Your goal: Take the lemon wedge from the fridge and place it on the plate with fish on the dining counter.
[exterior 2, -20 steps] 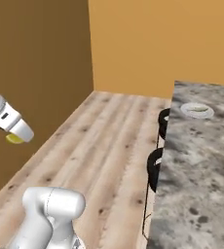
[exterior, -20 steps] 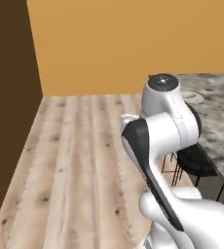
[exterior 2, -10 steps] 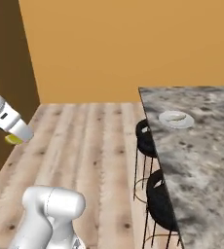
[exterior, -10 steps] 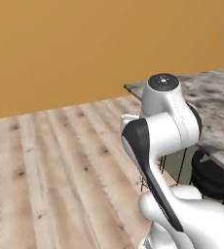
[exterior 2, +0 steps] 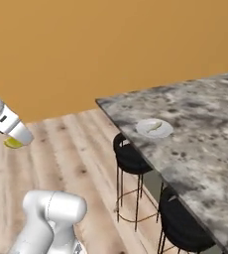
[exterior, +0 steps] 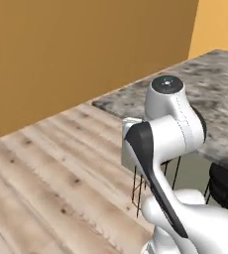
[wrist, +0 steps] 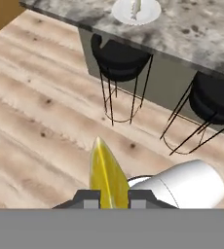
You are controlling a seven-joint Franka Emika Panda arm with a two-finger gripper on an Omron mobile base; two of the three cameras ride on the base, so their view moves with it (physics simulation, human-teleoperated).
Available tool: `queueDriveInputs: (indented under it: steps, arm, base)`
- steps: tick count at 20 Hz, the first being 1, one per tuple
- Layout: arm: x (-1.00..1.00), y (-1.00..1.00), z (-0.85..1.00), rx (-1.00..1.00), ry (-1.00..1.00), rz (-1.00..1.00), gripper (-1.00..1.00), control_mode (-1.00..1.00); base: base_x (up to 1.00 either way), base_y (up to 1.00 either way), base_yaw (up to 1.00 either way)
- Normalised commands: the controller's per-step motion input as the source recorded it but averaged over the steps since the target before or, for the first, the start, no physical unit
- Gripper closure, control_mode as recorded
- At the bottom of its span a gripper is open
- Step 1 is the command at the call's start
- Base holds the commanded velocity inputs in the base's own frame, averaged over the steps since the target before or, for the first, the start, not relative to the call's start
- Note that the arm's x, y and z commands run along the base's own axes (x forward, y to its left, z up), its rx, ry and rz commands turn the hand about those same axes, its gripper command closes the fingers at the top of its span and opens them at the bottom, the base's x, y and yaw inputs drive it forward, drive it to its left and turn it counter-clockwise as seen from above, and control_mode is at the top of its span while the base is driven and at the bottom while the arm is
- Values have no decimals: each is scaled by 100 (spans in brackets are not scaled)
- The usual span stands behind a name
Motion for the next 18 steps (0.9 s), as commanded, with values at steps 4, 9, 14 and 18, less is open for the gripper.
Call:
queueDriveInputs:
  steps: [4,9,14,18]
  arm:
    - [0,0,0,0,0,0,100,100]
    - [0,0,0,0,0,0,100,100]
    - [0,0,0,0,0,0,100,100]
    - [0,0,0,0,0,0,100,100]
  base:
    - [27,70,-80]
    - [0,54,-83]
    - [0,28,-76]
    - [27,18,-25]
